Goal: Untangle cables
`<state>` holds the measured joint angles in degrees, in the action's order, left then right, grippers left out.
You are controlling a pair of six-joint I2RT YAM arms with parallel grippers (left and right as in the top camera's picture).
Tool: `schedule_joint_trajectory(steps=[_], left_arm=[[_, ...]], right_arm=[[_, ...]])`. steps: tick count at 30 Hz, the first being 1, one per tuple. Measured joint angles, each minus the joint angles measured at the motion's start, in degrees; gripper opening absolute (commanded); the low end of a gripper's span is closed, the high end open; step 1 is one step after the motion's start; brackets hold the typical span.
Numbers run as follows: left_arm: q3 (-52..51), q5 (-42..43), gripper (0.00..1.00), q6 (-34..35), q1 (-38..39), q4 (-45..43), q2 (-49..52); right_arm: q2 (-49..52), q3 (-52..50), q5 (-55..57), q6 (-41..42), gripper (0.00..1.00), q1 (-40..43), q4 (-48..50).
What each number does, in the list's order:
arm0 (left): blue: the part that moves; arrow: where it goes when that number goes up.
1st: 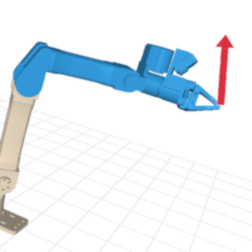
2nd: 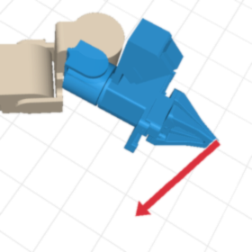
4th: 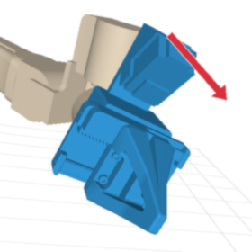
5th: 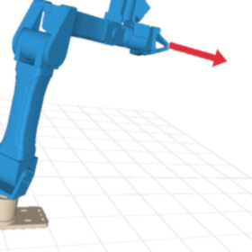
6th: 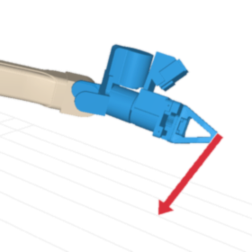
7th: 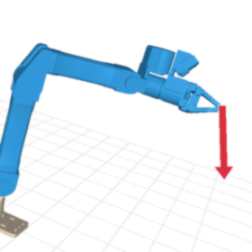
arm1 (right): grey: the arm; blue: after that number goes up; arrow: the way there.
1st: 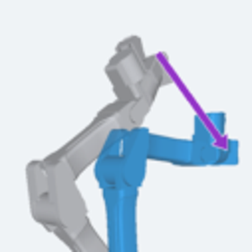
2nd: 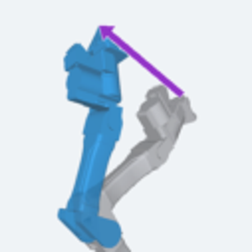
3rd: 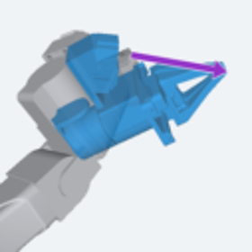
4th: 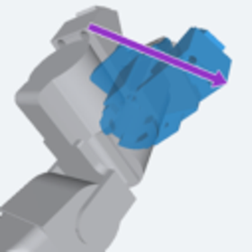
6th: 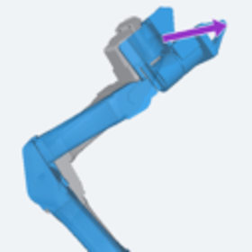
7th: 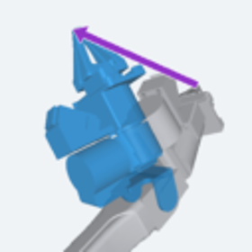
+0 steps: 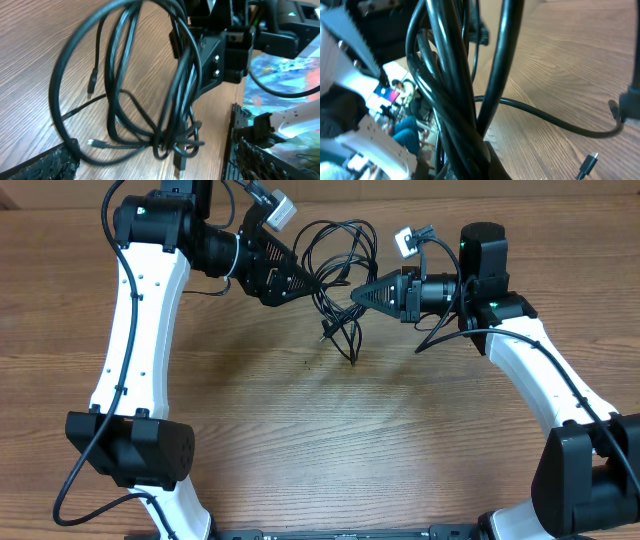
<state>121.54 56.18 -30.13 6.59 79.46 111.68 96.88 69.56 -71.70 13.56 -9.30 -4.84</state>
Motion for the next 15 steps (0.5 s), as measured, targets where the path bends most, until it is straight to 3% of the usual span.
schedule_joint_trajectory(steps=[10, 15], left_arm=[[0.0, -0.7, 1.0, 1.4, -0.7, -0.2, 0.0], [0.0, -0.7, 1.0, 9.4, -0.2, -4.7, 0.0]], right_arm=[[0.0, 0.0, 1.3, 14.5, 0.04, 1.3, 8.6], [0.0, 0.0, 0.5, 24.3, 0.04, 1.3, 16.7]])
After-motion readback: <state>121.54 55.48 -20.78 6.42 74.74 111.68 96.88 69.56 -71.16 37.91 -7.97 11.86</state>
